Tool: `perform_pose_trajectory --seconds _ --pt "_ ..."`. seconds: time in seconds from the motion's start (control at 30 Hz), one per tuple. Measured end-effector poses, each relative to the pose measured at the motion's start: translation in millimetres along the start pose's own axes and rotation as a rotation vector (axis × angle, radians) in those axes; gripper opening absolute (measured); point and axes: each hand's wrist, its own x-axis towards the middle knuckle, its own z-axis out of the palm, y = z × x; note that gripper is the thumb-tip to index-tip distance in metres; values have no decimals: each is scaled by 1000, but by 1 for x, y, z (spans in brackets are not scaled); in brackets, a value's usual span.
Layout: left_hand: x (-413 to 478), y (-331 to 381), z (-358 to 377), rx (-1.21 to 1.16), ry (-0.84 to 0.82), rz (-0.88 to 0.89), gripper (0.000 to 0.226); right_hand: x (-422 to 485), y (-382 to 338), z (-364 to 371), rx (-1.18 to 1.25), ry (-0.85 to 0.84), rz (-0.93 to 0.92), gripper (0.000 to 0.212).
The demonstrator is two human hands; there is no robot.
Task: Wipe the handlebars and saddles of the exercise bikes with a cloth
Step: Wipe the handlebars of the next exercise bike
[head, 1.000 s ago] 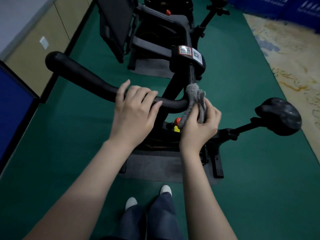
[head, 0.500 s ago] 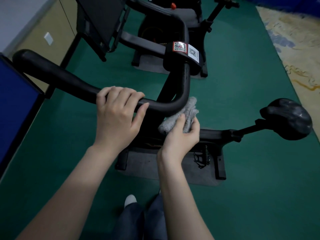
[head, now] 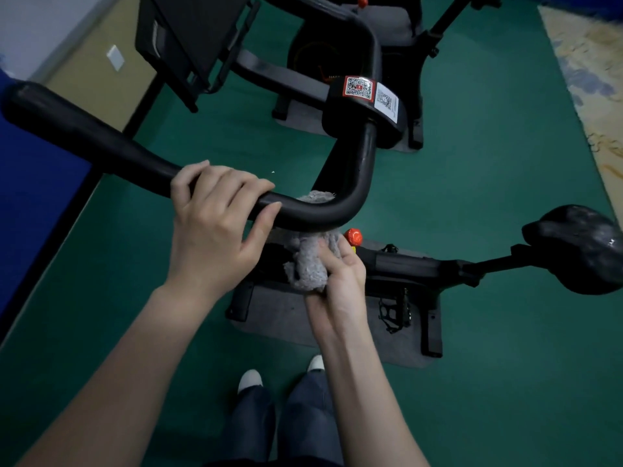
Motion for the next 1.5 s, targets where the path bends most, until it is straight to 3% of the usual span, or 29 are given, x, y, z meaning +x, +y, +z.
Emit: perform_pose_trajectory --seconds 0.13,0.33,0.43,0.53,0.7,0.8,0.93,1.1,1.2,1.4,1.5 --pt "2 13 2 7 14 -53 32 19 -14 -4 38 19 -12 29" --pt "7 32 13 39 14 -65 34 10 -19 -13 -91 -32 33 22" --pt "7 31 16 56 39 -64 34 21 -32 -16 -68 180 -111 22" --pt "6 32 18 66 59 -70 33 25 -36 -15 -297 386 -375 26" --pt "7 33 19 68 76 -80 32 5 -27 -9 -606 364 -749 27" --pt "7 34 20 71 77 -86 32 15 -38 -9 -669 331 -820 31" --pt "8 35 19 73 73 -100 33 37 -57 -8 -744 307 -841 21" --pt "9 37 17 60 60 -134 35 25 -66 -25 -1077 15 -1089 23" --pt "9 39 14 52 42 -149 35 36 -96 -20 -1267 -191 -1127 26" --pt "10 41 9 19 6 -178 33 61 -151 29 -1781 -727 -882 20" --pt "12 41 4 -29 -18 -207 31 70 -156 56 -2064 -883 -705 28"
